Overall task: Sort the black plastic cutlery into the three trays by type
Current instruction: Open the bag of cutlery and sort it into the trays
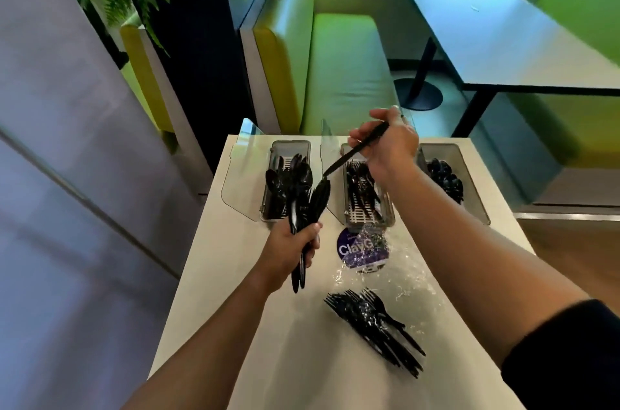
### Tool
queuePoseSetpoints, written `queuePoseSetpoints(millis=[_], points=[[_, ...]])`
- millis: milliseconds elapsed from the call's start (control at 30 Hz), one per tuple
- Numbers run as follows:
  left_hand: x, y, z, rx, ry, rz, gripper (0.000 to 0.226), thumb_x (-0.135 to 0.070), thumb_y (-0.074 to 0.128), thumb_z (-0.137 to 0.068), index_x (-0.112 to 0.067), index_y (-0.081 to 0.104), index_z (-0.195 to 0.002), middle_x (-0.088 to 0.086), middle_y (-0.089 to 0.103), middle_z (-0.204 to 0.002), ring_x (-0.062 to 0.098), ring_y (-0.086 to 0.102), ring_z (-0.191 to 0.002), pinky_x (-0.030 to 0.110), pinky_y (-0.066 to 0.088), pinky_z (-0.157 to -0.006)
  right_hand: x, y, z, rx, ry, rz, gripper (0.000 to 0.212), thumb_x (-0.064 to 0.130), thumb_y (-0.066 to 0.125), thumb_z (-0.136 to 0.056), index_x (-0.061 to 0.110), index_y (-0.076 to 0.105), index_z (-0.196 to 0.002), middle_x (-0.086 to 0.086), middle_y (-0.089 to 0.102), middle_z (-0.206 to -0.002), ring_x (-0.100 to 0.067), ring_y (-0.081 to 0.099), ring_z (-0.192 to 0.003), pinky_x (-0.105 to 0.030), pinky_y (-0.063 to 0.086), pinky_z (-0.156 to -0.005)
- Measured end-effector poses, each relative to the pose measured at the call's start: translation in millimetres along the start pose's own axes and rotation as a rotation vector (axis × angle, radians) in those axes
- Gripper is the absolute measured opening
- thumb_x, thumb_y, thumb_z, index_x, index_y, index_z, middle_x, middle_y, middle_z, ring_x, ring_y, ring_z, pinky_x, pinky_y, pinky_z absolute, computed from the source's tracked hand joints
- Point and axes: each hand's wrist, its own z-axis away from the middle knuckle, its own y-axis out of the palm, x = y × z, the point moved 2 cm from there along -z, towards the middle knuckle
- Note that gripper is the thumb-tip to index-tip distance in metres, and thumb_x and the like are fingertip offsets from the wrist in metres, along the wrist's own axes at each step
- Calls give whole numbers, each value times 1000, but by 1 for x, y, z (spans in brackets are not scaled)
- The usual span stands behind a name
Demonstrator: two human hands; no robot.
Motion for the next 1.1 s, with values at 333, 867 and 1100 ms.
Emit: queuePoseSetpoints(millis=[333,867,1100], points=[[-12,29,-4,-20,43,8,17,-15,60,-100,2,62,-101,13,67,-75,20,50,-50,29,43,-47,-29,-52,30,386,131,827,32,41,66,-95,9,65,-98,3,50,-67,-7,38,-46,-21,30,-40],[-9,14,-5,-15,53,60,22,-15,53,-104,3,61,-114,15,71,-84,21,51,-48,28,41,-46,-60,-40,41,443,173,720,17,24,64,-99,9,63,-93,2,54,-64,-5,38,-41,-20,30,-38],[-5,-10,-6,-66,80,95,22,-17,55,-103,3,63,-110,17,72,-86,22,53,-50,28,42,-48,-57,-1,23,236,85,551,30,27,43,-108,15,57,-84,0,61,-69,-10,51,-54,-22,34,-47]])
